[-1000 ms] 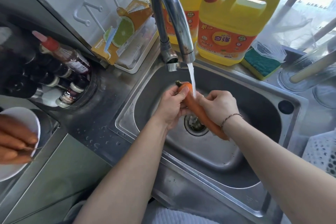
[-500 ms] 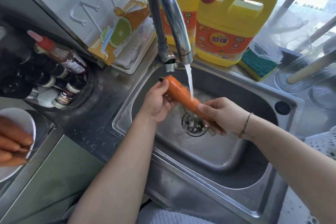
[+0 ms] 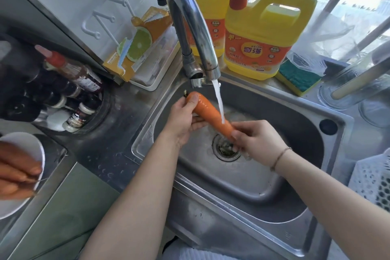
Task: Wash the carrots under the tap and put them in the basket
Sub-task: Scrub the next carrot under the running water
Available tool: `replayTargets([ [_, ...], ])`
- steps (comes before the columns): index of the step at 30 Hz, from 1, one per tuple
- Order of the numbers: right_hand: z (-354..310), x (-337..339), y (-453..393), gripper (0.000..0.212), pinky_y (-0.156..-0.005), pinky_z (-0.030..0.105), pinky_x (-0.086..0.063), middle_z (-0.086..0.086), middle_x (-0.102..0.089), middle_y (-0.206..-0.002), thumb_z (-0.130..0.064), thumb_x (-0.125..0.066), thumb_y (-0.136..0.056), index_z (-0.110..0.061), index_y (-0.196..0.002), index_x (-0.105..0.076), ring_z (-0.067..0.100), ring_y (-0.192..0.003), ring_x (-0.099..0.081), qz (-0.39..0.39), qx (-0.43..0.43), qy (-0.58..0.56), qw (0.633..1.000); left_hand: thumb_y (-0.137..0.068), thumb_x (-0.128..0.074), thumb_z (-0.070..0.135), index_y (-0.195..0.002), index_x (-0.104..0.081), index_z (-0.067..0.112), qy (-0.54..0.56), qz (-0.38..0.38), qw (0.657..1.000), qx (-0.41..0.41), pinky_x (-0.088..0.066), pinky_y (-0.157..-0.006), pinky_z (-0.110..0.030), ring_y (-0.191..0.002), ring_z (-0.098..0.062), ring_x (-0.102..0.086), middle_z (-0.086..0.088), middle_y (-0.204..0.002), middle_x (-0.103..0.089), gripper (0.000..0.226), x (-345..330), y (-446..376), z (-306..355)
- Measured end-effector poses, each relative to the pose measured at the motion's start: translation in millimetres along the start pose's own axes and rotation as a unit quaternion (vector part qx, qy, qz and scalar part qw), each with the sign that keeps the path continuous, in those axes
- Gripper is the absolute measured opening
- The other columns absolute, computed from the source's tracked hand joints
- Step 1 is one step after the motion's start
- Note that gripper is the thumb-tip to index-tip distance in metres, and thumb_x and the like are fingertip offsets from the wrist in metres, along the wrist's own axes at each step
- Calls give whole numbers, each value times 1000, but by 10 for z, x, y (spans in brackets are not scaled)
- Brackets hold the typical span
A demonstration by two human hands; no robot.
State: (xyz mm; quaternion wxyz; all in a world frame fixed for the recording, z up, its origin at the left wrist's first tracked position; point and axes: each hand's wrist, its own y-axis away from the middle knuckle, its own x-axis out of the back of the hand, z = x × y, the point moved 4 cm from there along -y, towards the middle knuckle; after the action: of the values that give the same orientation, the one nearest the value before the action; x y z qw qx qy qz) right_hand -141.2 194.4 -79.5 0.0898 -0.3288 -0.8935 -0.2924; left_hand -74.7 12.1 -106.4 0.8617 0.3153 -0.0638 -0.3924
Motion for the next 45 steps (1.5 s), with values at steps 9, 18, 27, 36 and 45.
replayTargets([
  [9,-28,7,4,61,-42,25,-31,2,-49,-45,-61,-46,-95,-7,-73,-64,20,-34,-35,-60,-149,-9,987,-105,-41,26,-121,-53,12,77,-69,994,-19,-59,-79,-44,-84,-26,-73,-14,-101,-68,24,-120,112,-63],
  [18,-130,-63,-27,17,-71,31,-45,-2,-63,-82,-23,-51,-99,-19,-113,-60,19,-77,-58,46,151,174,972,-100,-55,38,-119,-57,16,82,76,994,7,-59,-58,-35,-91,-31,-69,-22,-125,-62,29,46,-34,124],
  [27,-134,-147,-185,51,-38,18,-22,-4,-33,-50,-56,-47,-97,-10,-80,-63,11,-35,-27,-97,-212,-155,960,-102,-53,32,-103,-59,22,100,93,989,-57,-61,-74,-46,-98,-35,-69,-14,-107,-67,12,71,55,200],
  [36,-276,-234,-176,24,-64,28,-32,-6,-53,-74,-29,-44,-100,-14,-102,-63,16,-67,-47,182,184,114,959,-100,-57,34,-98,-58,20,171,171,970,-7,-60,-59,-39,-86,-28,-68,-12,-102,-64,14,126,77,204],
  [45,-175,-170,-238,39,-35,20,-27,3,-38,-48,-35,-55,-99,-9,-70,-58,15,-33,-32,62,-179,-224,956,-99,-59,27,-100,-61,19,172,156,971,-53,-62,-68,-42,-92,-31,-69,-18,-109,-66,8,71,188,106],
])
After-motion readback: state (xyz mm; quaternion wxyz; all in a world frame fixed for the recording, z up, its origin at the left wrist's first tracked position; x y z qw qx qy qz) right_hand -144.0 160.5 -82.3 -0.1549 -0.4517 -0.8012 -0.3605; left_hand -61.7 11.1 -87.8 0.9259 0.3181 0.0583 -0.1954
